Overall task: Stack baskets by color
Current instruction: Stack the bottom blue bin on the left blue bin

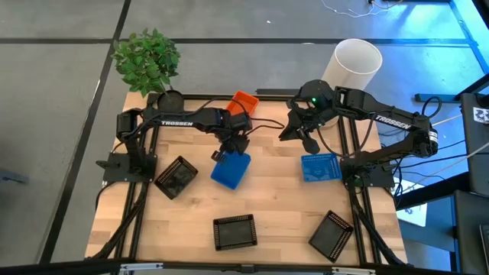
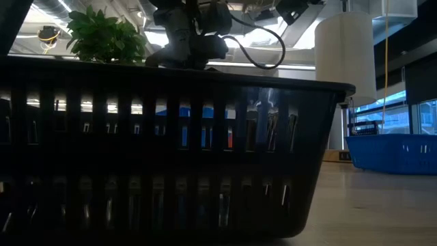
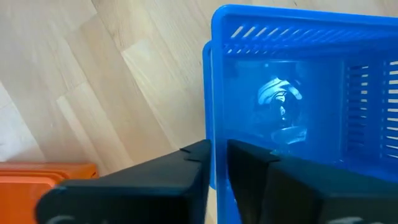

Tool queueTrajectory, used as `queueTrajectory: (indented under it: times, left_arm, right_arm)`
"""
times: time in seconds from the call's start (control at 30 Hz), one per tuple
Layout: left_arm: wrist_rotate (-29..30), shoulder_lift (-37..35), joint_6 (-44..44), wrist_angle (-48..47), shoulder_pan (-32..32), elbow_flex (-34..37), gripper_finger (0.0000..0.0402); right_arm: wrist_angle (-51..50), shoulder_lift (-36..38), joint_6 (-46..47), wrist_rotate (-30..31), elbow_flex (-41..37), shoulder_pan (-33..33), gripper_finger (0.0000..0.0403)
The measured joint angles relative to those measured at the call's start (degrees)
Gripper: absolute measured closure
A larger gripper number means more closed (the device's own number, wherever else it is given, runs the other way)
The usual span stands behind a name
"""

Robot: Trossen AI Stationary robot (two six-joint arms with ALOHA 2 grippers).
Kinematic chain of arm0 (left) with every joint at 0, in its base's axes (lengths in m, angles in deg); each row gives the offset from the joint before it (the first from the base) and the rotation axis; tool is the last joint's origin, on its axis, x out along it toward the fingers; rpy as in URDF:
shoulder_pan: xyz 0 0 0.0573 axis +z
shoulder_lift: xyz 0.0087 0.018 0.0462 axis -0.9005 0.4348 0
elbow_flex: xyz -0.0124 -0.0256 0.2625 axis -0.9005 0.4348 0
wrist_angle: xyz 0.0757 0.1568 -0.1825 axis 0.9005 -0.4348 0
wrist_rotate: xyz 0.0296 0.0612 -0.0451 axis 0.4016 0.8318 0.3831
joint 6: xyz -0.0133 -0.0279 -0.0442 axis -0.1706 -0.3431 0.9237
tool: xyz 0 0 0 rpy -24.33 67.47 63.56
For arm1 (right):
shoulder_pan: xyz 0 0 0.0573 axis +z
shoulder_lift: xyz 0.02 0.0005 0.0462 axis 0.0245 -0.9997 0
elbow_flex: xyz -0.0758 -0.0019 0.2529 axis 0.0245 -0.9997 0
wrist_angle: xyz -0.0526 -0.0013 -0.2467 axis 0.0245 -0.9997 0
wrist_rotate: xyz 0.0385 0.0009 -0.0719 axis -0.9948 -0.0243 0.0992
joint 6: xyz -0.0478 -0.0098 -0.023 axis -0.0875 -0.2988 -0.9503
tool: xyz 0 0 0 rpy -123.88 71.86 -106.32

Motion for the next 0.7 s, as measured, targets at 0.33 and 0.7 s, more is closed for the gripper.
queueTrajectory:
  times: [0.33,0.7]
  left_arm:
    - [0.94,-0.04,-0.7,-0.32,-0.25,-0.15,0.0398]
    - [-1.42,-0.13,0.78,-8.75,-0.26,-6.05,0.0401]
  right_arm:
    - [0.0,0.0,-0.13,0.0,0.0,0.0,0.0358]
    - [0.0,0.0,-0.32,0.0,0.0,0.0,0.0358]
